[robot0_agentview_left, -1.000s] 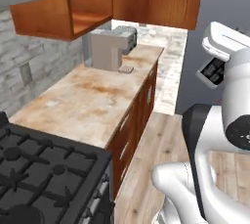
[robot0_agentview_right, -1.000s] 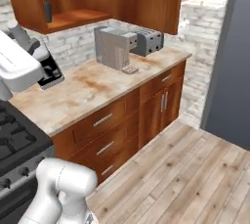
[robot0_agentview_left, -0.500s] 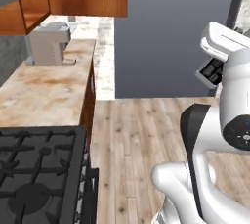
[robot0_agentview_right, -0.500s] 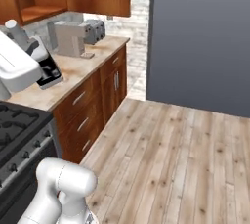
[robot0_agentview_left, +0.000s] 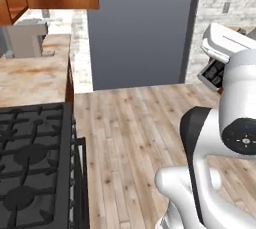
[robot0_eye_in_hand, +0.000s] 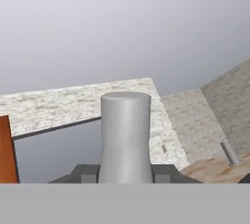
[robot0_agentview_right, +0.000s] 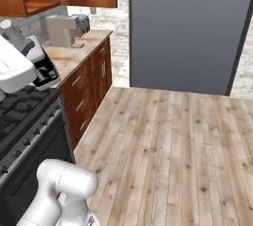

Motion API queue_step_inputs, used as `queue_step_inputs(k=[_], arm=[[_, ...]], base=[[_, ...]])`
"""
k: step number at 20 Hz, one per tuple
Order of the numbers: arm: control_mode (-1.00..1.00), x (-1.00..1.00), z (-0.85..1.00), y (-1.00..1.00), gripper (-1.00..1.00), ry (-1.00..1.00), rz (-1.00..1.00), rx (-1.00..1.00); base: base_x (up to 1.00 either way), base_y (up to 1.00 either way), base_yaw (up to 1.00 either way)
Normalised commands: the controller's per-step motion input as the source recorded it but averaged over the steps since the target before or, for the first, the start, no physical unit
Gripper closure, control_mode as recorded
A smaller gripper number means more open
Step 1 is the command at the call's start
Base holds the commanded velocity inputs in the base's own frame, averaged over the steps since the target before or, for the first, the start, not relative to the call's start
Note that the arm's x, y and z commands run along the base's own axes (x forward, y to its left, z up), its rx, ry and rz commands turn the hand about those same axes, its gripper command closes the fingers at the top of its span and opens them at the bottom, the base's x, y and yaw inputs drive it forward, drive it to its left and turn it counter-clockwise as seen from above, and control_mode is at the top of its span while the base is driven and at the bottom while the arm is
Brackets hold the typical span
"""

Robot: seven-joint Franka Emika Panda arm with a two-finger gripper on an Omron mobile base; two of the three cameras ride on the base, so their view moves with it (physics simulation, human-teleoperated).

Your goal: There is a bowl on the dining counter. Grab a lemon wedge from the fridge and place it in the bowl. Then get the liquor bottle and glass cup from the cabinet and place them next to the bowl.

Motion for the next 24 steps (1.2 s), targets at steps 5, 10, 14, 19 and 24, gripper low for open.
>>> queue_step_inputs(k=[5,10,14,19,24], arm=[[1.00,0.00,0.00,0.00,1.00,0.00,0.00,0.00],[1.00,0.00,0.00,0.00,1.00,0.00,0.00,0.00],[1.00,0.00,0.00,0.00,1.00,0.00,0.00,0.00],[1.00,0.00,0.00,0.00,1.00,0.00,0.00,0.00],[1.00,0.00,0.00,0.00,1.00,0.00,0.00,0.00]], base=[[-1.00,-0.27,0.03],[-0.99,-0.38,0.10],[-0.97,-0.85,0.13],[-0.99,-0.91,0.13],[-1.00,-0.31,0.03]])
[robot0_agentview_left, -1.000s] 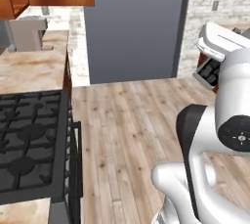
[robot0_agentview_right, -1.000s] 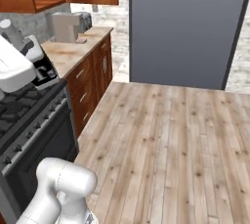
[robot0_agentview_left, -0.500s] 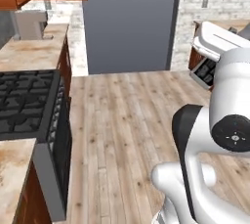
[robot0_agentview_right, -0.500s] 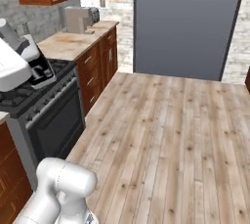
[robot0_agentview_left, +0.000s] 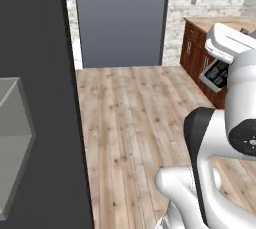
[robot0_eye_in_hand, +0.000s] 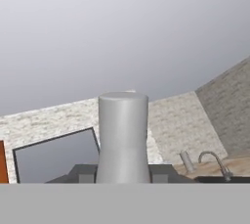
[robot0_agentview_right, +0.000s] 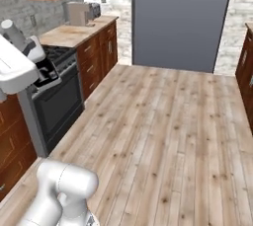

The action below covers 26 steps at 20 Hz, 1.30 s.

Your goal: There is a bowl on the dining counter. Grab a lemon wedge from the fridge and place it in the bowl. Then get the liquor bottle and glass cup from the cabinet and place them next to the bowl.

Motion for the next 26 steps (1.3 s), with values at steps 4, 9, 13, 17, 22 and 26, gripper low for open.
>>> queue_step_inputs(k=[4,9,13,17,22,26], arm=[[1.00,0.00,0.00,0.00,1.00,0.00,0.00,0.00],[1.00,0.00,0.00,0.00,1.00,0.00,0.00,0.00],[1.00,0.00,0.00,0.00,1.00,0.00,0.00,0.00],[1.00,0.00,0.00,0.00,1.00,0.00,0.00,0.00],[1.00,0.00,0.00,0.00,1.00,0.00,0.00,0.00],[1.00,0.00,0.00,0.00,1.00,0.00,0.00,0.00]], base=[[-1.00,-0.05,0.00],[-1.00,-0.01,0.00],[-1.00,-0.28,0.00],[-1.00,-0.61,0.00],[-1.00,-0.75,0.00],[-1.00,-0.82,0.00]])
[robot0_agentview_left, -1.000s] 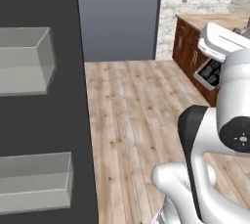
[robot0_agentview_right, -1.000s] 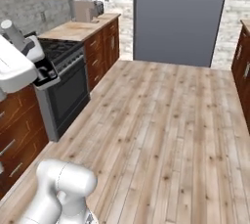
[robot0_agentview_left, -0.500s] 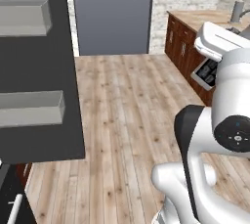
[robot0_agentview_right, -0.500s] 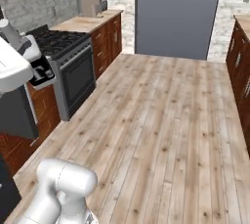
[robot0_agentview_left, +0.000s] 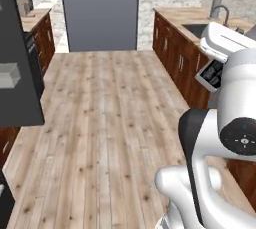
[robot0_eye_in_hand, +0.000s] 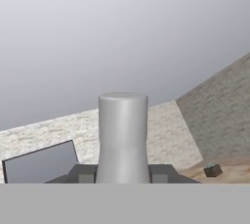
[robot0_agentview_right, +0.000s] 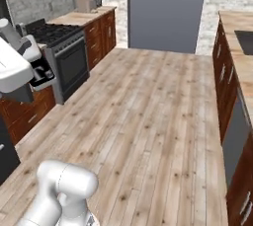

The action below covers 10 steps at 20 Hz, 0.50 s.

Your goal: There is a bowl on the dining counter. Grab a lemon wedge from the fridge and place it in the bowl. Then get the liquor bottle and glass cup from the cabinet and place them next to the bowl.

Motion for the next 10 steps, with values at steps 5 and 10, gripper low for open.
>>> queue_step_inputs(k=[5,10], arm=[[1.00,0.00,0.00,0.00,1.00,0.00,0.00,0.00],[1.00,0.00,0.00,0.00,1.00,0.00,0.00,0.00]], base=[[-1.00,-0.92,0.02],[-1.00,-0.96,0.03]])
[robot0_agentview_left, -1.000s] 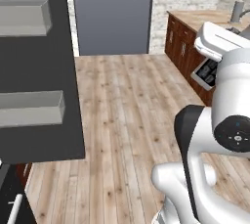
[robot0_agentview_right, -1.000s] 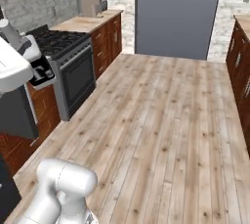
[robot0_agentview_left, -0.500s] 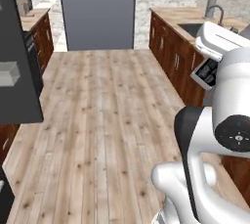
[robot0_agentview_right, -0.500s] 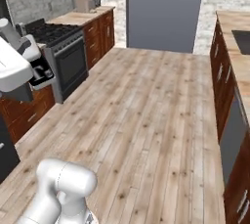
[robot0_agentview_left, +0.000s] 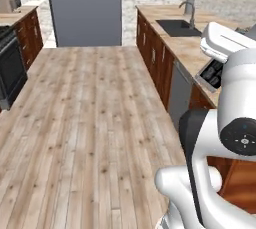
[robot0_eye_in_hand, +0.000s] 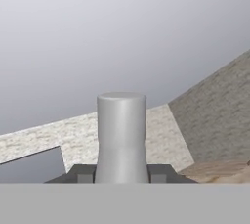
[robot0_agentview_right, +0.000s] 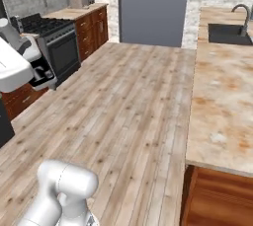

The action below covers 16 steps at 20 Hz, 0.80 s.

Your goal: There is a bowl on the dining counter. Grab a lemon wedge from the fridge and place it in the bowl. Then get the liquor bottle and glass cup from the cabinet and place them next to the bowl.

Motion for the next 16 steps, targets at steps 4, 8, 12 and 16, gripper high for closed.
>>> queue_step_inputs(k=[4,8,12,16], arm=[[1.00,0.00,0.00,0.00,1.00,0.00,0.00,0.00],[1.00,0.00,0.00,0.00,1.00,0.00,0.00,0.00],[1.00,0.00,0.00,0.00,1.00,0.00,0.00,0.00],[1.00,0.00,0.00,0.00,1.00,0.00,0.00,0.00]], base=[[-1.00,-0.98,0.04],[-1.00,-1.00,0.05],[-1.00,-1.00,0.05],[-1.00,-1.00,0.06]])
